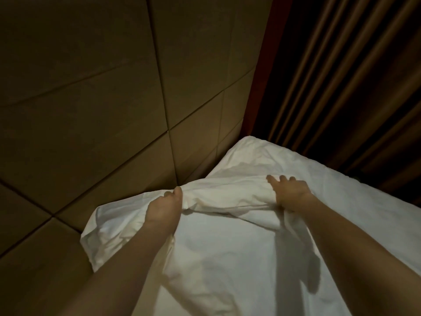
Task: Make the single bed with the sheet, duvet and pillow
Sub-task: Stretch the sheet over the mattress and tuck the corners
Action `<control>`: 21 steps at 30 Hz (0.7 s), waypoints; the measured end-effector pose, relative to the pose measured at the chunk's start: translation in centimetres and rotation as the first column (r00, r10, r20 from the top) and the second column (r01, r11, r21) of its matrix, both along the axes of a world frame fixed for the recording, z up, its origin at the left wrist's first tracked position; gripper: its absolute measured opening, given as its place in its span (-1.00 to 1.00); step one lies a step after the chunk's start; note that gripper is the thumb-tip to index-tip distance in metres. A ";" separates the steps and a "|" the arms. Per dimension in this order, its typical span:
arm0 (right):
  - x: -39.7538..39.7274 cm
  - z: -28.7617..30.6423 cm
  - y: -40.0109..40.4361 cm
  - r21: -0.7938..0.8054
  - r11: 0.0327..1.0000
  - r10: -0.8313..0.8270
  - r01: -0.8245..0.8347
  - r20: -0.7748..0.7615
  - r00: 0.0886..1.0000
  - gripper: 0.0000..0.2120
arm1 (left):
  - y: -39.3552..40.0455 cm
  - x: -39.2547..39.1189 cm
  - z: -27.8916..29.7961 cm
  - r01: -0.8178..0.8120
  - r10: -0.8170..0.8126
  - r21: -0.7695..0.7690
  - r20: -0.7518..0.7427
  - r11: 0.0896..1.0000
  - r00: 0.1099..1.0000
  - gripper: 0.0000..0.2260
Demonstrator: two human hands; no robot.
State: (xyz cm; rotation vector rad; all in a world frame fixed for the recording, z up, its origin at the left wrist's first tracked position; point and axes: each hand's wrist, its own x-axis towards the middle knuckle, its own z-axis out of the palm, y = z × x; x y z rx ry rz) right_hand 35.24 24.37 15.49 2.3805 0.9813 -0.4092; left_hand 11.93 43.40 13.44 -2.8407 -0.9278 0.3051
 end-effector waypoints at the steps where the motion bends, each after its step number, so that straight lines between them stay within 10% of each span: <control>1: 0.3 0.7 0.6 0.066 0.997 0.033 -0.038 0.073 0.997 -0.41 | 0.0 0.2 0.2 0.006 -0.007 0.009 0.008 1.000 1.000 -0.56; 5: 1.9 6.4 7.8 0.242 0.935 0.125 -0.259 0.457 0.880 -0.71 | 1.4 0.3 2.6 -0.002 0.002 0.023 0.041 1.000 0.999 -0.62; 10: 0.1 9.8 17.2 0.328 0.906 -0.005 -0.268 0.641 0.767 -0.45 | 4.7 -1.4 4.5 -0.215 0.216 -0.042 0.023 0.976 0.976 -0.69; 15: -4.0 1.3 17.0 0.192 0.764 0.517 -0.616 0.391 0.762 -0.42 | 4.2 -4.1 2.3 -0.312 0.301 -0.189 -0.089 0.931 0.950 -0.62; 21: -5.9 -4.8 13.9 0.114 0.976 0.186 -0.184 -0.003 0.983 -0.57 | 4.8 -4.5 2.2 -0.282 0.276 -0.194 -0.058 0.940 0.959 -0.60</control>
